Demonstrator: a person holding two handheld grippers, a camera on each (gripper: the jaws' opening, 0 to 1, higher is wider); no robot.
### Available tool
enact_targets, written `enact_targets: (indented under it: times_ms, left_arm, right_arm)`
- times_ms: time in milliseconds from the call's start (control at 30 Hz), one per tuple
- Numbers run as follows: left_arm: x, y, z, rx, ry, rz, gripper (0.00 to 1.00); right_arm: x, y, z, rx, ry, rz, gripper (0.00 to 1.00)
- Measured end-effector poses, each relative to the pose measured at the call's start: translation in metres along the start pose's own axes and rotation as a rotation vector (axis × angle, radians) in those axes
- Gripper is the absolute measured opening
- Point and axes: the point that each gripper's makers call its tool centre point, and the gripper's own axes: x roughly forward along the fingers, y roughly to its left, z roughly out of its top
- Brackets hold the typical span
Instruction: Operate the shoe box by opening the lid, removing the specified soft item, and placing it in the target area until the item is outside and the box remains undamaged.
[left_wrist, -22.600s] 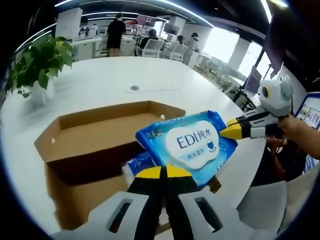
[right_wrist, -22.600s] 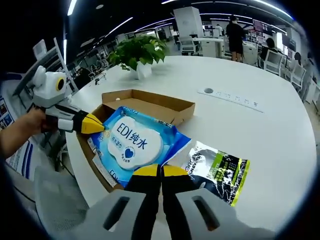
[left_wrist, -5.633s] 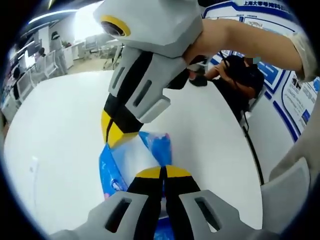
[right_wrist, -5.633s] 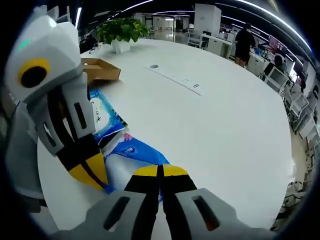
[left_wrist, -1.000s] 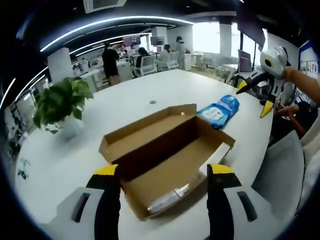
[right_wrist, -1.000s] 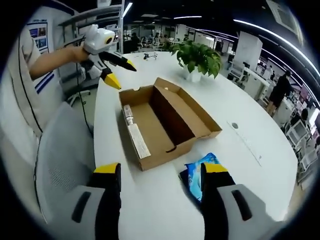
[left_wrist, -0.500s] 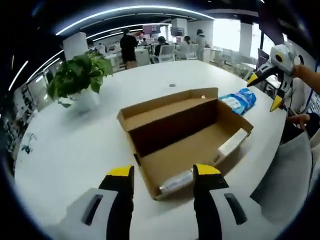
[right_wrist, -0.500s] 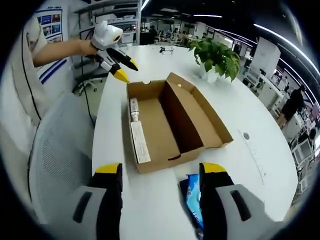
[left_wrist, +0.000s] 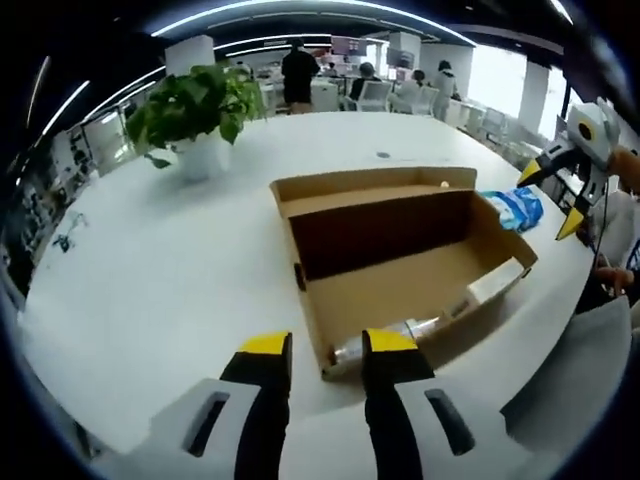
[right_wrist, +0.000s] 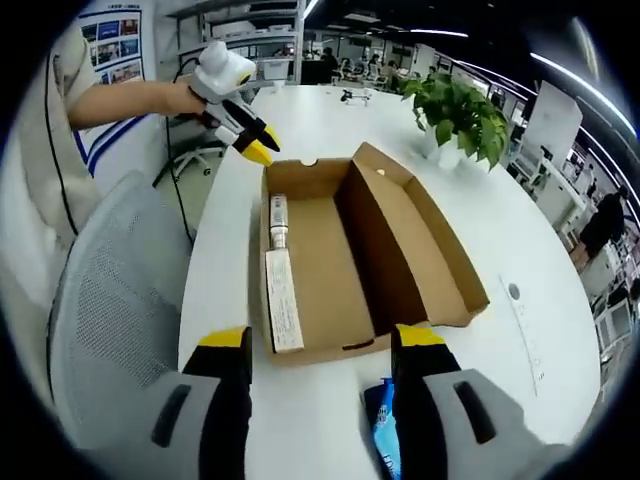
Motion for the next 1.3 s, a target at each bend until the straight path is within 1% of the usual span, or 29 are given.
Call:
enact_targets:
  times_ms: [233,333,500,600,733,900,1033,1133,1300]
  left_arm:
    - [0.004,0.009,-0.006,-0.066,0.018,0.024,0.15]
    - [0.006,0.008,-0.007,-0.09,0.017,0.016,0.12]
    - [0.011,0.008,-0.013,-0.143,0.033,0.012,0.05]
    - [0.013,0.006,-0.014,-0.174,0.027,0.003,0.03]
    - [0.015,0.005,-0.015,-0.171,0.024,0.009,0.02]
    - [0.015,0.005,-0.015,-0.196,0.021,0.006,0.02]
    - [0.016,0.005,-0.015,-0.201,0.023,0.002,0.02]
    - [0.016,0.005,-0.015,-0.211,0.025,0.001,0.01]
    - [0.016,0.005,-0.015,-0.201,0.029,0.002,0.01]
  right_arm:
    - [0.014,-0.005,-0.002,-0.022,0.029,0.038,0.51]
    - [0.021,-0.005,-0.004,-0.031,0.045,0.058,0.51]
    - [0.031,-0.005,-0.008,-0.042,0.067,0.09,0.5]
    - [0.037,-0.004,-0.011,-0.052,0.088,0.117,0.5]
    - [0.048,-0.003,-0.017,-0.067,0.119,0.157,0.49]
    - [0.059,0.0,-0.025,-0.074,0.165,0.207,0.49]
    - [0.066,0.0,-0.028,-0.076,0.181,0.228,0.49]
    - [0.07,0.002,-0.028,-0.062,0.185,0.253,0.49]
    - [0.077,0.007,-0.031,-0.052,0.197,0.285,0.47]
